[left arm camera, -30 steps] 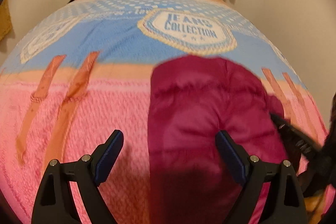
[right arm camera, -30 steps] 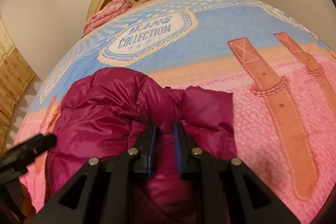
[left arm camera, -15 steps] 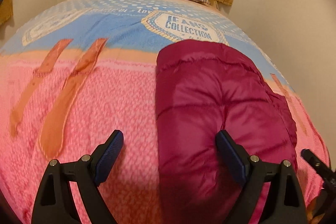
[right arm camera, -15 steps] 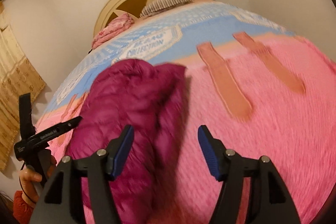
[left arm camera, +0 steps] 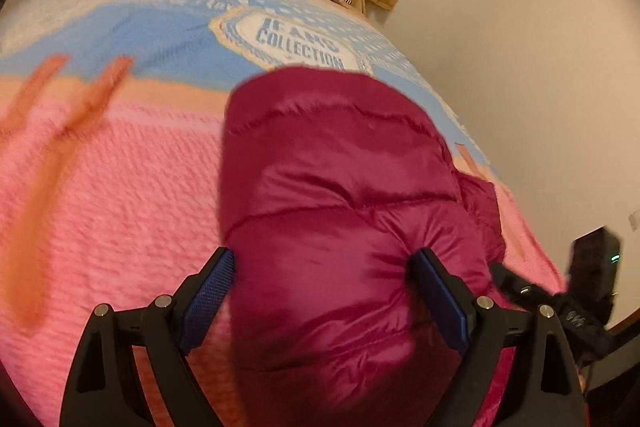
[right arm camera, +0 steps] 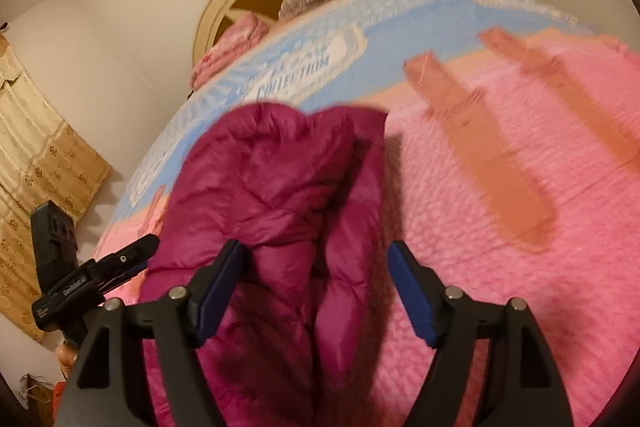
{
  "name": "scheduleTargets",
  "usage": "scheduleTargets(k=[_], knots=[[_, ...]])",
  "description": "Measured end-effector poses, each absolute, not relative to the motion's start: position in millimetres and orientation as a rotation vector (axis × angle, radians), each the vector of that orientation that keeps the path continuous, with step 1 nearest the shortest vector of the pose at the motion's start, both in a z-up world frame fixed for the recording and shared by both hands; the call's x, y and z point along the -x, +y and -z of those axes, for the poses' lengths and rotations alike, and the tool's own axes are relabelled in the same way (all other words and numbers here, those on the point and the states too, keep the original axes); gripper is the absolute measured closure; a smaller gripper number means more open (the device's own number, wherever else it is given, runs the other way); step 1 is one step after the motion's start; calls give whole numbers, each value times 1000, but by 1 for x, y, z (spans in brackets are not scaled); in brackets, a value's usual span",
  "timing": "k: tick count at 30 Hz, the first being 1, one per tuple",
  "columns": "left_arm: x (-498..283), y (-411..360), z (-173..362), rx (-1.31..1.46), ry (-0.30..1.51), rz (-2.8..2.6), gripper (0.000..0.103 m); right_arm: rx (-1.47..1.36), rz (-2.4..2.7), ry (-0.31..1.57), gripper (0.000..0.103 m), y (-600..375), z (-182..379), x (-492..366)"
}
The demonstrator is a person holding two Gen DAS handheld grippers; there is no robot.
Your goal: Fold large clothes
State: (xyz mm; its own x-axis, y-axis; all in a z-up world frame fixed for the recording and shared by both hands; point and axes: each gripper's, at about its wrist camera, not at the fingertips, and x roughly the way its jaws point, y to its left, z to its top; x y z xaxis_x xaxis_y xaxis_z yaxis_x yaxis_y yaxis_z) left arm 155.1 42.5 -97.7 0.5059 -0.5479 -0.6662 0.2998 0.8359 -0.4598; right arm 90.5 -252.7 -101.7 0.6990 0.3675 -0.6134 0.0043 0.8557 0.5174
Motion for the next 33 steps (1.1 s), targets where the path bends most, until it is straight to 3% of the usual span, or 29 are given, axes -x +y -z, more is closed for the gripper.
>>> scheduleTargets(k=[4, 18, 25, 29, 33], knots=[[-162, 50, 113, 385, 946, 543, 10, -579, -244, 769, 24, -252, 122, -90], [-162, 22, 106, 168, 937, 486, 10, -424, -343, 818, 23, -216, 121, -115], [-166, 17, 104, 119, 929, 465, 11, -331, -346, 843, 39, -205, 123, -113], [-150, 11, 93, 65, 895, 454, 25, -267, -333, 860, 53, -195, 120, -106], [-127, 12, 82, 40, 876, 451, 31, -247, -325, 859, 63, -188, 115, -90]])
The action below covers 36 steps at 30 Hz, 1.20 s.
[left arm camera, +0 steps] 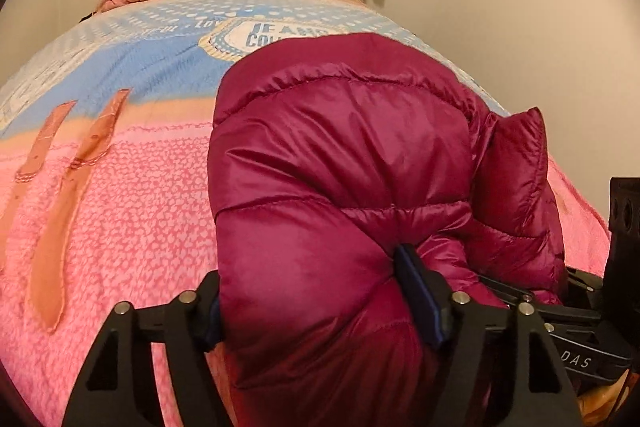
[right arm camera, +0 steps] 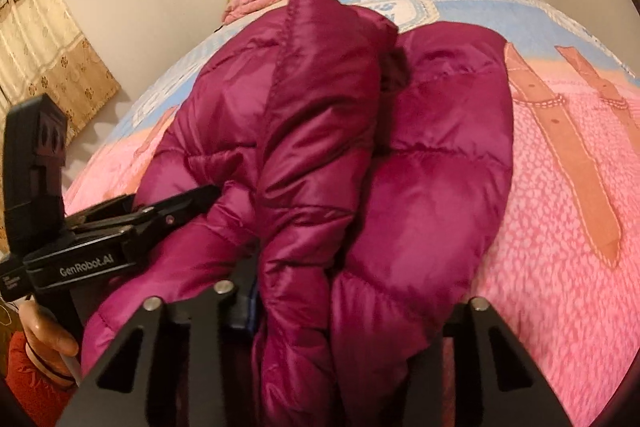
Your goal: Fold large clothes
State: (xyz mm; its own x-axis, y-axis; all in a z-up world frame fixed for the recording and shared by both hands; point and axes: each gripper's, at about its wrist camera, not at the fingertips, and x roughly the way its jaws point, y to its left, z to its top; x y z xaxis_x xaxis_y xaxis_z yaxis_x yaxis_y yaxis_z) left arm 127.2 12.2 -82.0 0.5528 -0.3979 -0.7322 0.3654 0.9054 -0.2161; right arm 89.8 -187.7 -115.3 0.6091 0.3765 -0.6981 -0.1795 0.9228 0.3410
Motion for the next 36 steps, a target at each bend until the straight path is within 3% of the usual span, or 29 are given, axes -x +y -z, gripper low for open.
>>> scheduleTargets(k=[9, 17, 28, 36], knots=[[-90, 10, 59, 69, 876, 523, 37, -344, -328, 823, 71, -200, 102, -39], [-61, -16, 36, 94, 862, 664, 37, -393, -275, 759, 72, -227, 77, 16], [-48, -122, 3, 72, 800, 851, 37, -346, -94, 604, 72, -300, 32, 65], [-62, -189, 20, -1, 841, 806, 37, -360, 8, 612, 72, -366, 51, 44]])
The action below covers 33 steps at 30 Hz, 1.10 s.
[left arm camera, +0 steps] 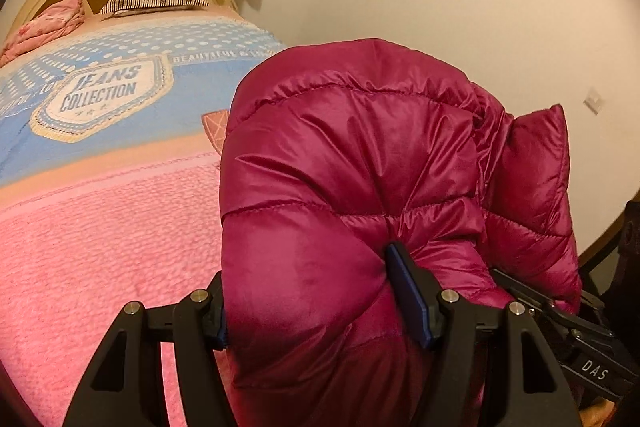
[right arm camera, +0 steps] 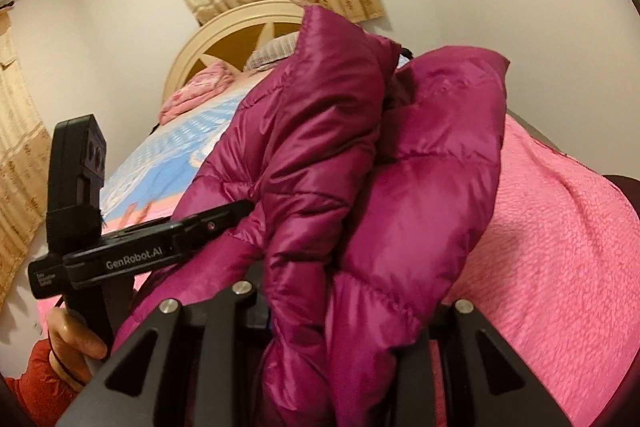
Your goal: Fold large clothes
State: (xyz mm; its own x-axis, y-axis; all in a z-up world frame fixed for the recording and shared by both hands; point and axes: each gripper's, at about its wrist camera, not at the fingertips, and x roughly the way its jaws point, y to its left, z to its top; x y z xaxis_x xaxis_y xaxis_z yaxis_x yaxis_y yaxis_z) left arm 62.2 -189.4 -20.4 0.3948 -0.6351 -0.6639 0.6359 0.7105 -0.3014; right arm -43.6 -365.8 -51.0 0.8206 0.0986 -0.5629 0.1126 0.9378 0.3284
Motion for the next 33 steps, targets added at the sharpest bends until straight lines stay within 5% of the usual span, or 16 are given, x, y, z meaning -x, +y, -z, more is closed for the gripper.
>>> scheduleTargets(k=[16, 25, 29, 33], knots=[[-103, -245, 66, -68, 914, 593, 33, -499, -42, 761, 69, -436, 113, -53], [-94, -255, 69, -141, 854, 557, 26, -564, 43, 786, 36, -466, 115, -28], [-86, -256, 69, -160, 832, 535, 25, -450, 167, 674, 38, -456, 86, 3], [-75, -264, 67, -226, 789, 497, 25, -320, 249, 561, 57, -445, 46, 7]])
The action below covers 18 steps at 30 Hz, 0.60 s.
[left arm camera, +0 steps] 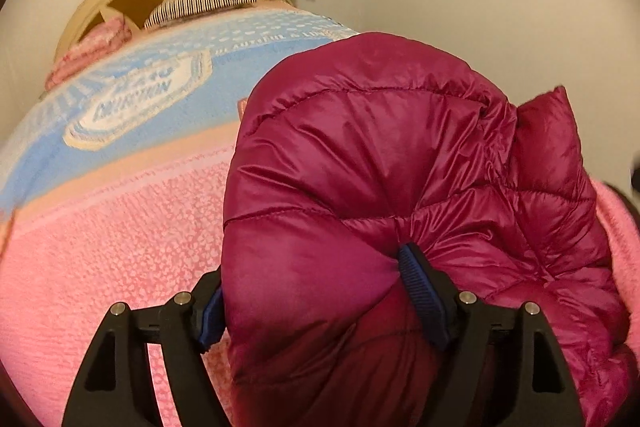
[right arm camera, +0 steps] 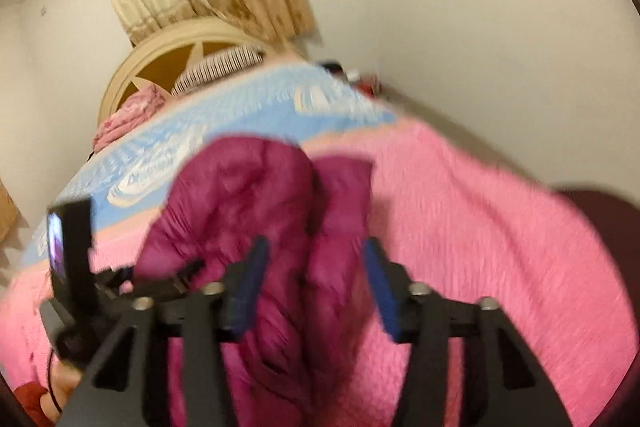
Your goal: Fold large clothes
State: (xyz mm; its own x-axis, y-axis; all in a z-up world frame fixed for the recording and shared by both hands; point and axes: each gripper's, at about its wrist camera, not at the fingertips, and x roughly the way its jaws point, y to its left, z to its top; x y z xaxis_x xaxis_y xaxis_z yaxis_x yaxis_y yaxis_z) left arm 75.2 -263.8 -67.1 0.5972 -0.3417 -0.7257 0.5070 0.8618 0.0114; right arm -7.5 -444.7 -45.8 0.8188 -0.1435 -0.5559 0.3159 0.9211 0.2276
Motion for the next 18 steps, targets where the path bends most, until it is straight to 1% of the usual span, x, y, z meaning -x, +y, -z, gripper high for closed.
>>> scheduleTargets(k=[3, 4, 6, 8, 11, 16, 18], knots=[[-71, -267, 67, -261, 774, 484, 25, -247, 224, 595, 58, -429, 37, -33], [-71, -266, 68, -260, 777, 484, 25, -238, 216, 611, 59, -425, 42, -46], [-70, -266, 68, -255, 787, 485, 24, -260, 226, 661, 65, -425, 57, -65], [-74, -266, 69, -246, 797, 485, 24, -271, 270, 705, 67, -431, 74, -77], [-78, -267, 71, -250, 794, 481, 23, -301, 303, 754, 67, -442, 93, -92], [-82, -273, 73, -262, 794, 468, 22, -398, 314, 798, 67, -460, 116, -90], [-84, -275, 73, -265, 797, 465, 22, -396, 338, 800, 67, -458, 121, -90]])
